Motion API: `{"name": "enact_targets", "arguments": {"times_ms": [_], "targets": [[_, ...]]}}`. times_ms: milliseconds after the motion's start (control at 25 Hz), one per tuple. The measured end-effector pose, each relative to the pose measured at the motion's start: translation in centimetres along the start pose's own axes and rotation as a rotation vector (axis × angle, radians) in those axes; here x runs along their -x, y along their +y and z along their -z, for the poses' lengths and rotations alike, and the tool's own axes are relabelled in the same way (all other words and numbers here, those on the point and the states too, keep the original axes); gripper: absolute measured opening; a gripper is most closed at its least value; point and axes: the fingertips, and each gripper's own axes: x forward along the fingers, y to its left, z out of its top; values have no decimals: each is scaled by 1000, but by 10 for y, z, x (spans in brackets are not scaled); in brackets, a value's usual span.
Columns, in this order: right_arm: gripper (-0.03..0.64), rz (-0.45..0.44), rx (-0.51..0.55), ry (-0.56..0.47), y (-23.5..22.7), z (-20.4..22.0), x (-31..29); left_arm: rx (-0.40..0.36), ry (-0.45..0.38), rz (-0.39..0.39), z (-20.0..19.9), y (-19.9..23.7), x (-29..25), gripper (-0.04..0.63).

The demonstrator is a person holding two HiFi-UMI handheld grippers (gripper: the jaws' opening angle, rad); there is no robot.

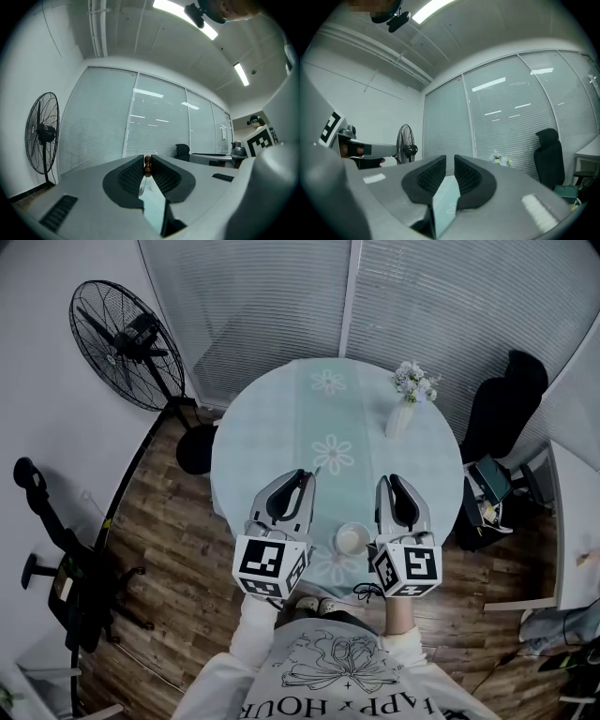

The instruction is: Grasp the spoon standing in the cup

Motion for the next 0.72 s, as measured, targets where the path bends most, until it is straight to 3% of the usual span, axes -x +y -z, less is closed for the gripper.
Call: {"name": "enact_targets", "arguments": {"times_ms": [720], "targets": [[66, 8, 1, 10, -1, 0, 12, 6, 2, 11, 1, -10, 7, 52]]}}
